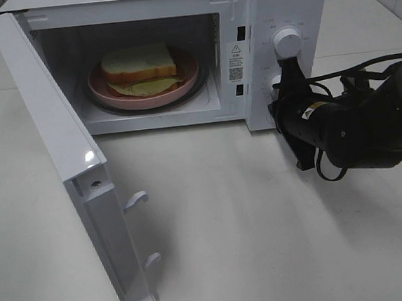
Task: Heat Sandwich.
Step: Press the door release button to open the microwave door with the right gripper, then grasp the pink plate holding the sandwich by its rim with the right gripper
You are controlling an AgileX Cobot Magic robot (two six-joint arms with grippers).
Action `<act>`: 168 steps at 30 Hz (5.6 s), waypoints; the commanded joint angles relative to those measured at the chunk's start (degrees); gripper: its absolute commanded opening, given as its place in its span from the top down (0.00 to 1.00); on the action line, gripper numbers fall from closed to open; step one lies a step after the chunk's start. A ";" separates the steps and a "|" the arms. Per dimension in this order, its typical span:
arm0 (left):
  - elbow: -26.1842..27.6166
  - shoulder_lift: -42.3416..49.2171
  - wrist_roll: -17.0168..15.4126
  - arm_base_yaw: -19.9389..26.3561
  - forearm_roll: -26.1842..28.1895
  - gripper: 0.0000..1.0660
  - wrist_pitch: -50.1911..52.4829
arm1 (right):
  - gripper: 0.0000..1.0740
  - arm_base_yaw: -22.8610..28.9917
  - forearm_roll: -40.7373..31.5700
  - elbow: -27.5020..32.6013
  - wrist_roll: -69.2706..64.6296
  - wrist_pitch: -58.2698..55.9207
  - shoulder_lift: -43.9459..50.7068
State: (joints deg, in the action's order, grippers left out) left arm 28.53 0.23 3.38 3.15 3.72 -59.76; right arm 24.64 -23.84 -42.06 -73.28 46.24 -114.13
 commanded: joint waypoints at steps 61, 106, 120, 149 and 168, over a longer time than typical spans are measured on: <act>-0.11 1.43 -0.06 0.06 0.29 0.05 0.52 | 0.87 0.00 14.84 -13.24 73.28 -95.28 29.34; -0.11 1.43 -0.06 0.06 0.29 0.05 0.52 | 0.11 4.18 27.96 -17.02 128.29 -97.57 29.34; -0.11 1.43 -0.06 0.06 0.29 0.05 0.52 | 0.13 4.53 29.74 -19.14 131.21 -91.10 26.18; -0.11 1.43 -0.06 0.06 0.29 0.05 0.52 | 0.16 9.45 28.76 -30.65 145.76 -75.97 13.12; -0.11 1.43 -0.06 0.06 0.29 0.05 0.52 | 0.19 10.89 27.56 -39.53 145.70 -73.80 2.98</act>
State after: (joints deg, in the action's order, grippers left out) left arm 28.53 0.23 3.38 3.15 3.72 -59.76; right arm 35.29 4.24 -80.56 72.08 -27.96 -110.07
